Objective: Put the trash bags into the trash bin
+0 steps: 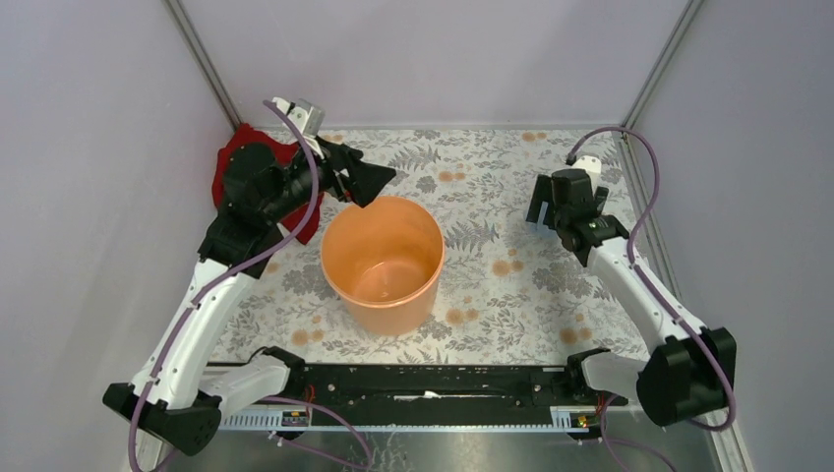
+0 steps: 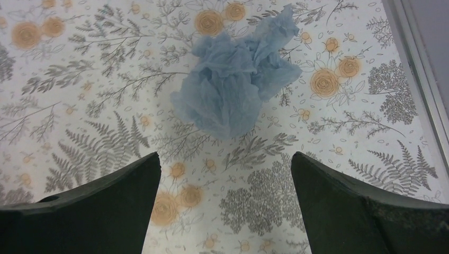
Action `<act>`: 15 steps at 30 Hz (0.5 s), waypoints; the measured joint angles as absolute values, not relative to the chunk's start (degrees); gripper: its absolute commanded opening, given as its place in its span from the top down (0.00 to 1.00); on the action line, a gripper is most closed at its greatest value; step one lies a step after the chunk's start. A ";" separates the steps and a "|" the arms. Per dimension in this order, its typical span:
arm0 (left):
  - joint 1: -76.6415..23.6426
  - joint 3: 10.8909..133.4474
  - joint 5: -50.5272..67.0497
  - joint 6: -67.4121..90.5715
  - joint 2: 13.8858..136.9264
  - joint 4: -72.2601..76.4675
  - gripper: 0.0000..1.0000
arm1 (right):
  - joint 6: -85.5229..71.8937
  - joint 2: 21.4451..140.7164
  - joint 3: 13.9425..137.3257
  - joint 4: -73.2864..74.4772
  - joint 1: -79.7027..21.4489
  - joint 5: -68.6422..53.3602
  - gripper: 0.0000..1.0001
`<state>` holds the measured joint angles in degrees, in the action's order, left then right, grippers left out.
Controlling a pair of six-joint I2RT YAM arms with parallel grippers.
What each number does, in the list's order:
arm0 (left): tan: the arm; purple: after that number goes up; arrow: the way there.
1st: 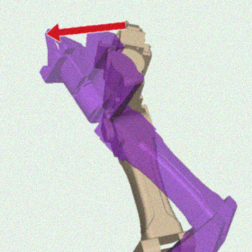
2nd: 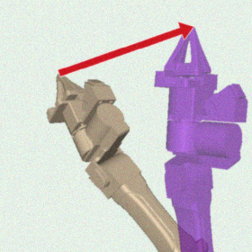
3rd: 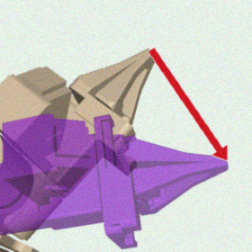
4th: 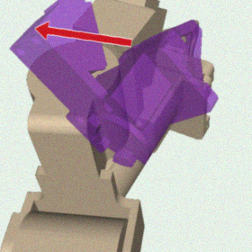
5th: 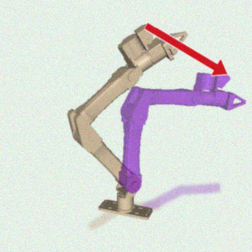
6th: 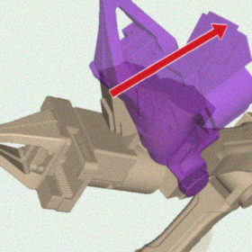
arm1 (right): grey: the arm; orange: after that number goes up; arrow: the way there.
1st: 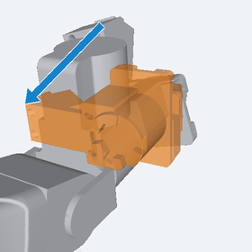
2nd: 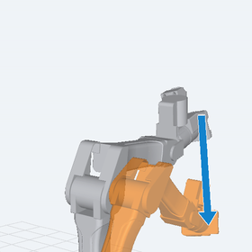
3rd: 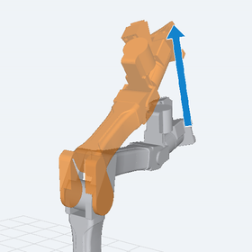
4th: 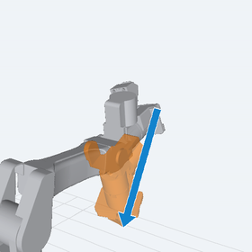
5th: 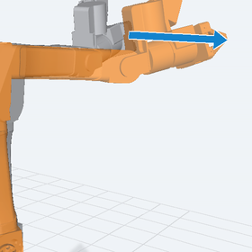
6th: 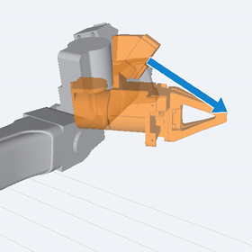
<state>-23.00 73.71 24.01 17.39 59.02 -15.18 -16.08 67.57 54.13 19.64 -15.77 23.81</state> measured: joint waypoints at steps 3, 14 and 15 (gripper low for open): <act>-24.18 74.91 25.74 19.55 60.31 -15.38 0.01 | -16.86 71.79 54.24 17.89 -13.10 22.74 0.00; -31.09 84.58 26.59 22.20 68.97 -19.38 0.01 | -17.37 87.33 61.28 15.73 -3.25 8.49 0.23; -31.75 85.14 26.26 22.02 69.67 -19.68 0.01 | -17.23 88.07 61.93 15.57 -3.31 7.05 0.23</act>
